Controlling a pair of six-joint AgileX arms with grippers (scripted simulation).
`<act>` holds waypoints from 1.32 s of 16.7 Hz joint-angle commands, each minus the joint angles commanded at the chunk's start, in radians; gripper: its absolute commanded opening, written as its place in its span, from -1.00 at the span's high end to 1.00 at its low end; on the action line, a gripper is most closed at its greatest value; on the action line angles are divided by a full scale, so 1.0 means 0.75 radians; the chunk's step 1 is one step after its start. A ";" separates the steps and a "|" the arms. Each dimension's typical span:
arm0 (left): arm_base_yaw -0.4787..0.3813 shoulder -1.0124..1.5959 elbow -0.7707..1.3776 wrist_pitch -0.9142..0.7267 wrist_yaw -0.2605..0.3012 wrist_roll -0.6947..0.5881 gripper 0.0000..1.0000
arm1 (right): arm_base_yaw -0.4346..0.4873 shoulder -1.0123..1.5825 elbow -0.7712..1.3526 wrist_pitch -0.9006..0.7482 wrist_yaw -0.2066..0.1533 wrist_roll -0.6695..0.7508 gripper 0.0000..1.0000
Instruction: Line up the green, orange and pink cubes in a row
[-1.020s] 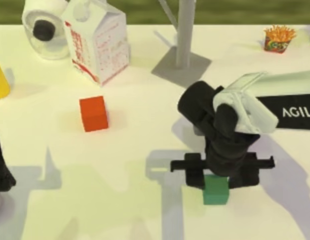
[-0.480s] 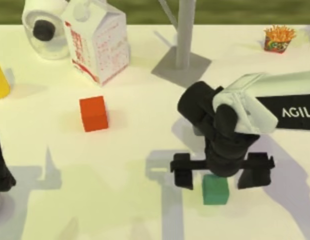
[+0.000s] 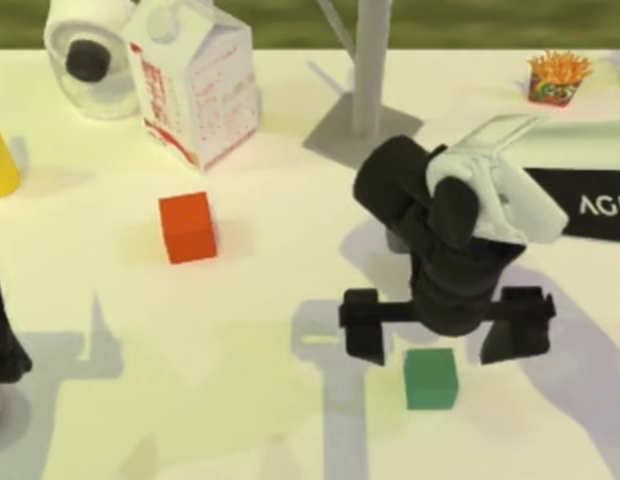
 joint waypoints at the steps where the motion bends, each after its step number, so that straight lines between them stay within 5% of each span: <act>1: 0.000 0.000 0.000 0.000 0.000 0.000 -1.00 | 0.001 -0.020 0.028 -0.055 0.000 0.001 -1.00; 13: -0.018 0.081 0.081 -0.055 0.004 -0.025 -1.00 | 0.012 -0.154 0.039 -0.149 -0.003 -0.034 -1.00; 22: -0.151 1.070 0.964 -0.596 0.005 -0.253 -1.00 | -0.057 -0.962 -0.574 0.264 -0.026 -0.315 -1.00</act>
